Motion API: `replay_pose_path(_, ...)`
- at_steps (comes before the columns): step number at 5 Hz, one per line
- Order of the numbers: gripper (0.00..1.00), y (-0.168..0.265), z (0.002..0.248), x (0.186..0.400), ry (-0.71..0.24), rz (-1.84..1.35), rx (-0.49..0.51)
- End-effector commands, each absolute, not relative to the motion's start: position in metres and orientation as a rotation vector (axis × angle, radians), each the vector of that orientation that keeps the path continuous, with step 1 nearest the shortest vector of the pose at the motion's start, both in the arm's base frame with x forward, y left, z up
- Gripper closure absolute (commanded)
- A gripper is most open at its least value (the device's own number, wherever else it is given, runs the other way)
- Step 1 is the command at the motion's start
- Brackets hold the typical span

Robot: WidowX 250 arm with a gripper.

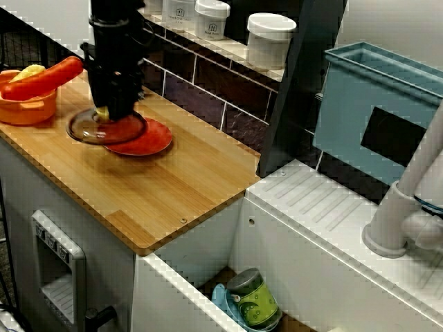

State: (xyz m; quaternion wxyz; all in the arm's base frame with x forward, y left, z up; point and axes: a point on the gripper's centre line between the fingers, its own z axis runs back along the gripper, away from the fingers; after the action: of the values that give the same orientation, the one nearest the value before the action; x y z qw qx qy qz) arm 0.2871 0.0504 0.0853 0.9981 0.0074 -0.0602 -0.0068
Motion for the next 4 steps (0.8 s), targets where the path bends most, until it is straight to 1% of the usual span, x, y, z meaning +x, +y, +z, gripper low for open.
replay_pose_path(1, 1.0, 0.014, 0.087, 0.289, -0.18, -0.102, 0.063)
replay_pose_path(4, 1.0, -0.014, 0.072, 0.288, -0.166, -0.134, 0.057)
